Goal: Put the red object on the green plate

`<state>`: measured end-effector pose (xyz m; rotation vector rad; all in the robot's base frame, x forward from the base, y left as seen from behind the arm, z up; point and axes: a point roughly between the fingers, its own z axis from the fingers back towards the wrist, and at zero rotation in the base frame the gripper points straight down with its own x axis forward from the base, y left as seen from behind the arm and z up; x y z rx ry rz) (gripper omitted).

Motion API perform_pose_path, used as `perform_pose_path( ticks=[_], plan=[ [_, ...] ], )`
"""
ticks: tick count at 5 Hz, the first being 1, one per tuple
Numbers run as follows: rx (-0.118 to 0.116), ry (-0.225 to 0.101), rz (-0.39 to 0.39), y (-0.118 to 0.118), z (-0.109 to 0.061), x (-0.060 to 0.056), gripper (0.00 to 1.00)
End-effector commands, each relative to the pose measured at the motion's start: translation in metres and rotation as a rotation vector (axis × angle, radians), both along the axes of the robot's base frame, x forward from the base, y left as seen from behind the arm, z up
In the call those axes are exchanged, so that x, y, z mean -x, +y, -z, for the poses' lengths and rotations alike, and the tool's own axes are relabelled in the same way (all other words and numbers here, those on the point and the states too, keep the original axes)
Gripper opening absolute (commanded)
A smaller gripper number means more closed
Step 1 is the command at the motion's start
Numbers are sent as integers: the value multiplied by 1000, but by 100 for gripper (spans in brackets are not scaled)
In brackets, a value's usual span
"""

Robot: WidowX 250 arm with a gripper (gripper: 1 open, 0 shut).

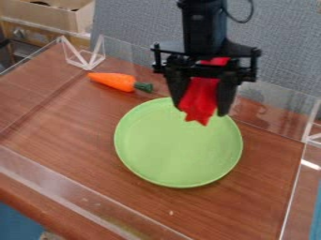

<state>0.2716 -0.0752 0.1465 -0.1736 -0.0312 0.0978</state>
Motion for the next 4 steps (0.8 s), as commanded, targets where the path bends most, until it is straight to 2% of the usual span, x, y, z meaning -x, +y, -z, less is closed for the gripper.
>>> perform_pose_path(
  ticks=[1,2,3,4],
  plan=[
    [-9,-36,-27,19,-4,-16,0],
    [-8,-27,-7,10,2,-25,0],
    [-3,-24,80,-10,7,-23,0],
    [-3,-9,133,-20,19,-21,0]
  ],
)
